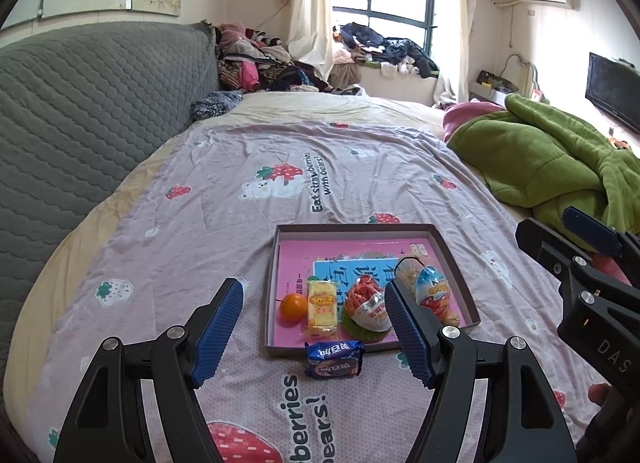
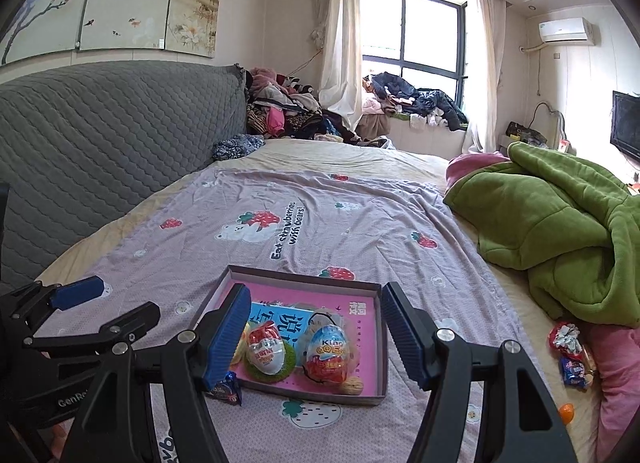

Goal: Organize objects

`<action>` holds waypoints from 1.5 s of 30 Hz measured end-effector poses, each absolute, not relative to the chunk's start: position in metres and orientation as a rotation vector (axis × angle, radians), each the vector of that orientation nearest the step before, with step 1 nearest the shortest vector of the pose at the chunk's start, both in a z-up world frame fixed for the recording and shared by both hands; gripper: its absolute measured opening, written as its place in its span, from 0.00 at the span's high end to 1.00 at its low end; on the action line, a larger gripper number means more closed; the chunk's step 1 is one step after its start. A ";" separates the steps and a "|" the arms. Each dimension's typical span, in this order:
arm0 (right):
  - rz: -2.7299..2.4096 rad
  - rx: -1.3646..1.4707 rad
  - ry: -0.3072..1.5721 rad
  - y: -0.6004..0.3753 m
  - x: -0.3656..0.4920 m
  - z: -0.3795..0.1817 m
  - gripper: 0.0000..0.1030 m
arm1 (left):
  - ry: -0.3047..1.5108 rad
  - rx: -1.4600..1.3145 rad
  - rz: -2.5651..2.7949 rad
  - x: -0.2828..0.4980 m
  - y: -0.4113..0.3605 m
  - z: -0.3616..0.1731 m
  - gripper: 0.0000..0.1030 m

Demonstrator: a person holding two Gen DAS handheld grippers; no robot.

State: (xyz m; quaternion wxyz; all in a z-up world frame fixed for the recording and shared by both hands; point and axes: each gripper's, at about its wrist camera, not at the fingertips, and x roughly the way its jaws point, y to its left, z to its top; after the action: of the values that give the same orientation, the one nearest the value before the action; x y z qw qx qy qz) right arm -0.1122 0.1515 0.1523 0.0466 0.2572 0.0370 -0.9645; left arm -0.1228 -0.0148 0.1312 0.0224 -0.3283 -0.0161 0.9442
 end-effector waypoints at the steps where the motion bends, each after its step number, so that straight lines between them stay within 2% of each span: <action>1: -2.942 0.785 0.112 0.151 -0.111 0.152 0.35 | -0.056 -1.012 2.930 -0.122 -0.016 0.131 0.27; 45: -2.940 0.871 0.105 0.173 -0.077 0.105 0.35 | 0.003 -0.962 2.900 -0.087 0.004 0.088 0.27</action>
State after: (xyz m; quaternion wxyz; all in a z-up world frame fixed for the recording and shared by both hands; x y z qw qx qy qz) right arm -0.0769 0.1729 0.1048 0.0369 0.2838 0.0344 -0.9576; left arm -0.0867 0.0041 0.0876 0.0431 -0.3146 0.0008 0.9483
